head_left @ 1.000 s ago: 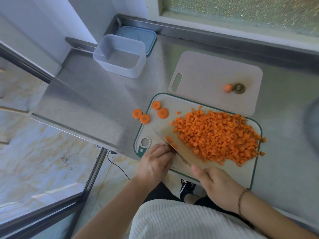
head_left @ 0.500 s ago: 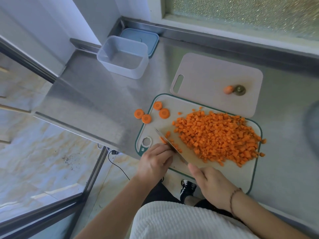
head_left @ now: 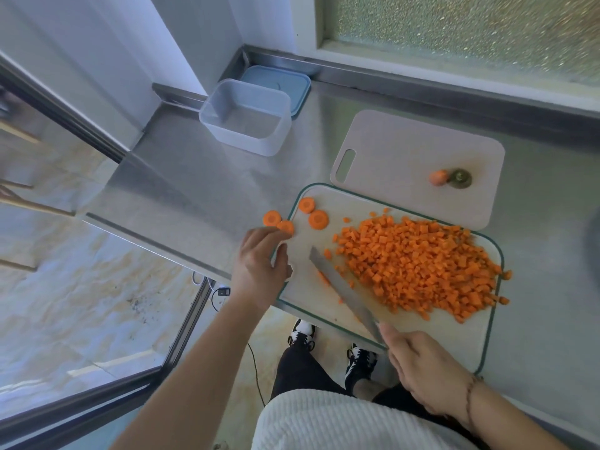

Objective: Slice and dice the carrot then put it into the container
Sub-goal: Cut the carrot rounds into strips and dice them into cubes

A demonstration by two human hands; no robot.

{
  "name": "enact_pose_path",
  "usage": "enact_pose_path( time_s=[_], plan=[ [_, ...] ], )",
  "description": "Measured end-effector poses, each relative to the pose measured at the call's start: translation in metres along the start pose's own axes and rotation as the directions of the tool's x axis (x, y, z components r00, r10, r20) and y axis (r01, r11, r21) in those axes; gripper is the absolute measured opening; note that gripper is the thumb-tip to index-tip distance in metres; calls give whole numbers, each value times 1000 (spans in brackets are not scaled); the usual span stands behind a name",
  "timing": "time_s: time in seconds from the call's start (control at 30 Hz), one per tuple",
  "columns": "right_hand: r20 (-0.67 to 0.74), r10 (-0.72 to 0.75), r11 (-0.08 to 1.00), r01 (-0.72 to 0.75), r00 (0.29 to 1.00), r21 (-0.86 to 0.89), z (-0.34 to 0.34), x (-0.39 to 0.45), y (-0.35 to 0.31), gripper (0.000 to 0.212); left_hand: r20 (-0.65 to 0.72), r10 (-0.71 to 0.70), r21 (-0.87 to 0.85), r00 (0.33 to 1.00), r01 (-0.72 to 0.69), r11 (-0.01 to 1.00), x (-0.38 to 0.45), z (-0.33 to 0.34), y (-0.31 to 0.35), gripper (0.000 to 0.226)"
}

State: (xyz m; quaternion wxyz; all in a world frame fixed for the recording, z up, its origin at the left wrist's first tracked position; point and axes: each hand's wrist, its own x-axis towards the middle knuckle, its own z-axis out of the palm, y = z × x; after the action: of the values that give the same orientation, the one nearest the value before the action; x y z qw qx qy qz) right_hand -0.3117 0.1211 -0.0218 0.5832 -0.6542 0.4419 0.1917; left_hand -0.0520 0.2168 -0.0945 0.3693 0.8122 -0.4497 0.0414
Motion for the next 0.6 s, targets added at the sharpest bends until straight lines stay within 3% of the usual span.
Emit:
enact_pose_path(
  time_s=[0.07, 0.17, 0.33, 0.5, 0.6],
  plan=[
    [-31, 95, 986, -89, 995, 141, -9, -3, -3, 63, 109, 93, 52, 990, -99, 994, 15, 12, -3, 27],
    [35, 171, 947, -174, 985, 270, -16, -4, -5, 61, 298, 199, 148, 933, -251, 956, 35, 30, 0, 37],
    [72, 173, 902, -187, 982, 388, -28, -18, -8, 65, 353, 345, 221, 870, -436, 872, 62, 37, 3, 23],
    [16, 164, 896, -155, 986, 415, -44, -29, -3, 67, 452, 452, 289, 769, -606, 742, 71, 36, 3, 30],
    [25, 169, 872, -161, 985, 462, -46, -33, 2, 66, 497, 511, 299, 701, -692, 657, 75, 41, 0, 23]
  ],
)
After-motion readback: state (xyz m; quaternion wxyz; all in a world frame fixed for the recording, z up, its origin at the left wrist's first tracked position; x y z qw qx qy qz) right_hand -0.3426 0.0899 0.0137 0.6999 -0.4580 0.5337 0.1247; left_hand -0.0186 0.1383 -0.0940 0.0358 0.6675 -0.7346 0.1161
